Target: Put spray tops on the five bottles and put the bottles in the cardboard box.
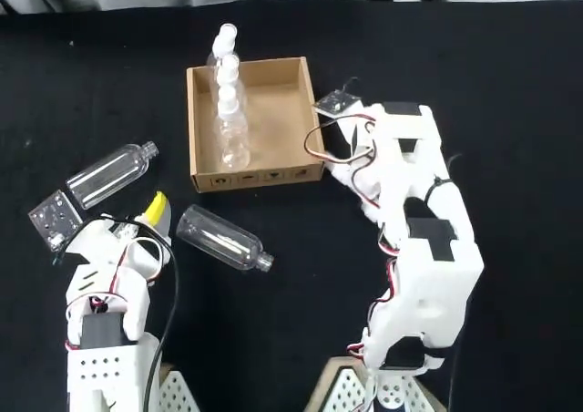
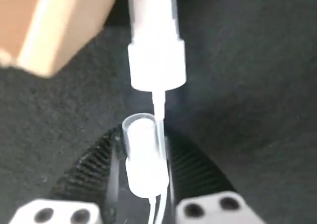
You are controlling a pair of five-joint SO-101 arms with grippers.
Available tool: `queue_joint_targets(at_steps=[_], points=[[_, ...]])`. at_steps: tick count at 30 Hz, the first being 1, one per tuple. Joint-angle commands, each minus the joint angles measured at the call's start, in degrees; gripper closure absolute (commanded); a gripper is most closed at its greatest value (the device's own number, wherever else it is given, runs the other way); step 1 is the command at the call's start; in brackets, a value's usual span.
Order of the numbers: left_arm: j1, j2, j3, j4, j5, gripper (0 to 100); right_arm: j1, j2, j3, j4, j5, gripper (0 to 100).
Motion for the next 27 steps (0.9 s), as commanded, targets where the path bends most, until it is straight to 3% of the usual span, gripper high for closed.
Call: queue_joint_targets(at_steps=[1,6,7,27], points=[[-0.7,-0.5,-0.9,-1.1,-0.6,79,-2.0,-1.7,-4.3,4.7,0.4,98.7],[-0.7,-0.5,-0.9,-1.1,-0.6,79,-4.2,-3.3,-5.6,11.9,-1.8,98.6],[-0.7,-0.5,-0.9,-1.1,-0.6,79,-5.2,-3.4,-7.6,14.9,-8.1,98.6],[-0.7,-0.5,-0.8,-1.1,-0.6,79,-17.6,-3.5,-7.9,22.7,-60.8,98.6]])
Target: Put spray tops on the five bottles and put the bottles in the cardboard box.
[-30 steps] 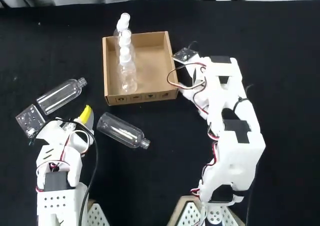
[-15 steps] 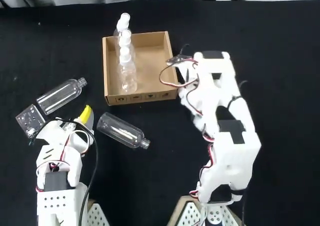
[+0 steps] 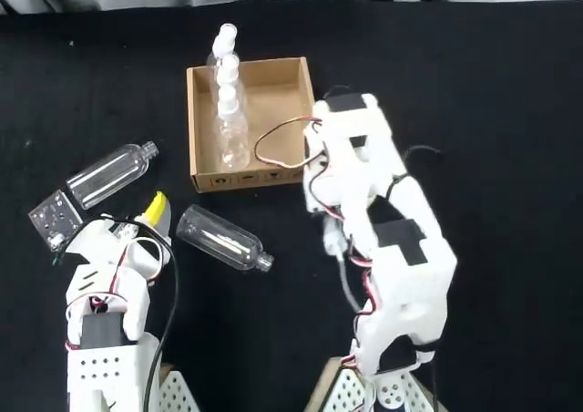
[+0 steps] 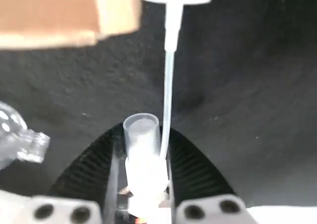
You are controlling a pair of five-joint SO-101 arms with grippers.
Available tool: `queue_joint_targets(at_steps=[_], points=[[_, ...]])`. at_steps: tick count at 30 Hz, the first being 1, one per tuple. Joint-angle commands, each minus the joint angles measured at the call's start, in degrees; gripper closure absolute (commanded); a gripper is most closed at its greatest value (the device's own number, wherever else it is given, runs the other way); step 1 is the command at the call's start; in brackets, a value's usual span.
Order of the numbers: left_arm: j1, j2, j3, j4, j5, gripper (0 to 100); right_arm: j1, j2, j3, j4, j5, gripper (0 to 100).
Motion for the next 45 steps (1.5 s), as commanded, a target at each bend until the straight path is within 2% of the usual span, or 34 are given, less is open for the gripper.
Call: queue_joint_targets(at_steps=[1,4,18,24,26,33,45], points=[[-0.7,-0.5,-0.8,-1.1,-0.6,79,-4.2,-3.4,-3.2,1.1,-10.4,98.6],[-0.7,-0.5,-0.8,-1.1,-0.6,79,-6.4,-3.6,-3.1,1.1,-14.6,98.6],[-0.7,-0.5,-0.8,-1.1,-0.6,79,-7.8,-3.7,-1.3,2.0,-14.3,98.2],[-0.7,-0.5,-0.8,-1.1,-0.7,79,-7.8,-3.7,-1.2,2.0,-14.2,81.0],[-0.7,-0.5,-0.8,-1.1,-0.7,79,-7.8,-3.7,-1.2,2.1,-14.2,78.5],[-0.7,-0.5,-0.8,-1.1,-0.7,79,-7.8,-5.8,-1.3,3.5,-14.2,78.6],[-0.7,-0.5,-0.8,-1.1,-0.7,79,-8.0,-21.0,4.4,3.4,-14.2,78.6]])
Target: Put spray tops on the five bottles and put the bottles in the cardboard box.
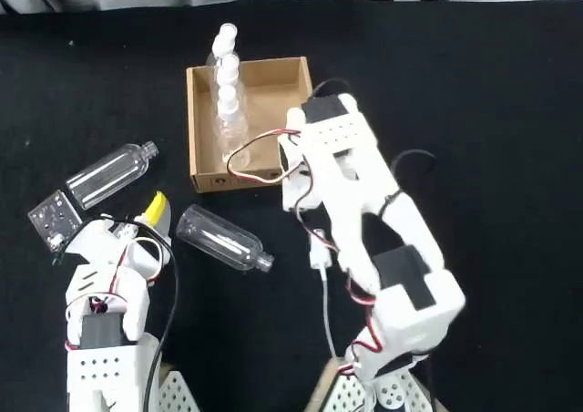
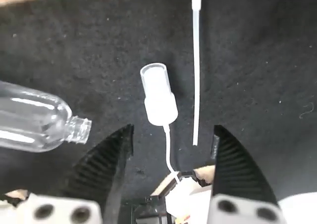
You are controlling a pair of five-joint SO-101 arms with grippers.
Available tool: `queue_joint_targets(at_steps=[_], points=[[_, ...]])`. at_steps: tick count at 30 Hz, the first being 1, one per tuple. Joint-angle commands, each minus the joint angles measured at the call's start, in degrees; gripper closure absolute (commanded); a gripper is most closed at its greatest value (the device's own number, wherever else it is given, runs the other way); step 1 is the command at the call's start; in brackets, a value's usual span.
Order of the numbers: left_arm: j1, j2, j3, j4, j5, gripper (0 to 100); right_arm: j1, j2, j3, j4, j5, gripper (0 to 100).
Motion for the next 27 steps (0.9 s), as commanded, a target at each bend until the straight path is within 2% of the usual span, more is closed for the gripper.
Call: queue_joint_targets(at_steps=[1,8,22,27], points=[[-0.7,-0.5,-0.8,-1.1,-0.7,79,-1.5,-8.2,0.4,1.6,-0.7,78.6],[-0.7,-0.5,-0.8,-1.1,-0.7,79,-6.9,-14.9,3.9,1.6,-0.4,78.6],[-0.7,-0.5,-0.8,-1.1,-0.7,79,-15.6,-25.7,5.9,1.2,16.9,78.6],[-0.7,-0.5,-0.8,-1.1,-0.7,79,-17.4,-25.8,6.0,-2.1,22.3,78.6]])
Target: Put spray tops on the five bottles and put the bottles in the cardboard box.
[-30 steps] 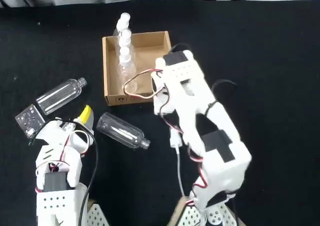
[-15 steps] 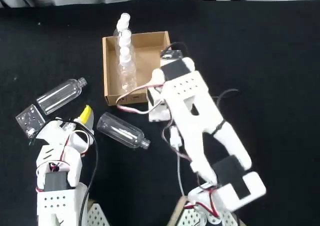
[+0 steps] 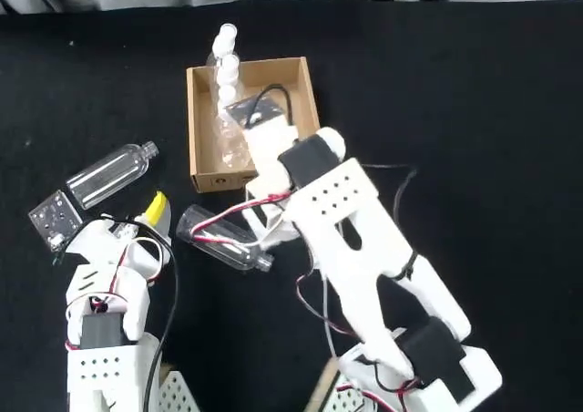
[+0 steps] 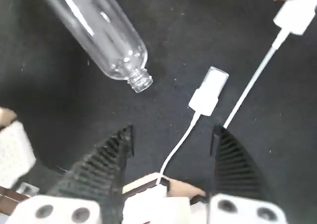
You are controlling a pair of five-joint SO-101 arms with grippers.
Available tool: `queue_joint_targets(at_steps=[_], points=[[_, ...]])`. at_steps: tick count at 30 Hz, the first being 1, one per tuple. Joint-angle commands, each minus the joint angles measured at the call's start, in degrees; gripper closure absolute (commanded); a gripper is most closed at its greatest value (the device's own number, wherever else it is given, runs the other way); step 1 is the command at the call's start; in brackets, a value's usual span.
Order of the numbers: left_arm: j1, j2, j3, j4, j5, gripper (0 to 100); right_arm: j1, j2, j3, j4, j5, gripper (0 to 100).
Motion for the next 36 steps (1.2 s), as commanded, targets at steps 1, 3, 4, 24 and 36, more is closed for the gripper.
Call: queue_joint_targets(at_steps=[1,3,4,24,36], points=[[-1.3,-0.5,-0.8,-1.1,-0.7,79,-2.5,-3.0,-0.1,-2.4,4.6,78.6],[-2.6,-0.5,-1.1,-1.1,-0.7,79,-3.3,-3.0,-0.1,-3.0,7.7,78.6],[-2.9,-0.5,-1.2,-1.1,-0.7,79,-3.8,-3.0,-0.1,-3.0,8.9,78.6],[-3.2,-0.5,-1.4,-1.1,-0.6,79,-13.3,-3.0,14.6,-25.5,9.7,78.6],[-3.1,-0.5,-1.3,-1.1,-0.6,79,-13.3,-3.0,22.5,-37.3,11.5,78.6]])
